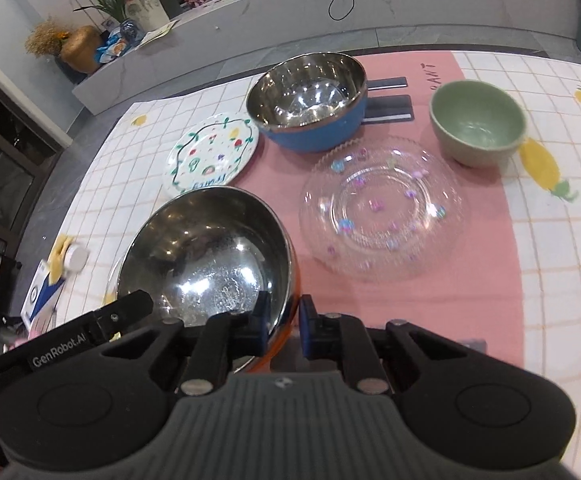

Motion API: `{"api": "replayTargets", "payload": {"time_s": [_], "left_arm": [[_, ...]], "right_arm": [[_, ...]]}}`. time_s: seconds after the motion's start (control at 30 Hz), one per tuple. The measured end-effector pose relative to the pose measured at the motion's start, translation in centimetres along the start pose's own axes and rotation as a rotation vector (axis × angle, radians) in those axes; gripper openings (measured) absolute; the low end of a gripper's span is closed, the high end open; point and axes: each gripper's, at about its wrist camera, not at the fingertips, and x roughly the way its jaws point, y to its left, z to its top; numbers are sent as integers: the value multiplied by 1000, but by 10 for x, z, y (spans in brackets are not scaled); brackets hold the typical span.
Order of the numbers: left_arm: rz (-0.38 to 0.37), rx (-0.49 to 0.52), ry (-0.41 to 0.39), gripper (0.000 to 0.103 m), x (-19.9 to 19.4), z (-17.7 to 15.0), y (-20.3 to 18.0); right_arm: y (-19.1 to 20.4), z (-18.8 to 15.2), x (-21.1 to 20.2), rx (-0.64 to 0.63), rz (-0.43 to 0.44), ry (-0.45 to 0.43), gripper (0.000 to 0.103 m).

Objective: Organize plates and bowls
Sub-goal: 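Lift the orange steel bowl with the left tool and carry it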

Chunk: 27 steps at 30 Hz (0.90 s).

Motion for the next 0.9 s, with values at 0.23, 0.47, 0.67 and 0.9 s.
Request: {"api": "replayTargets", "payload": {"time_s": [0.23,0.47,0.67,0.9], "left_arm": [[-1,23,36,10,-25,-23,-3],[20,22,76,10,-32,-42,8],[29,18,129,9,-27,-57,18],[43,38,156,9,-20,-67,16]], "right_arm": [[-8,-32,-27,13,22,26,13],[-5,-58,-25,7,35,83,13],[-5,-76,-17,6,27,130,13],[-7,-87,-11,1,1,149,13]]}}
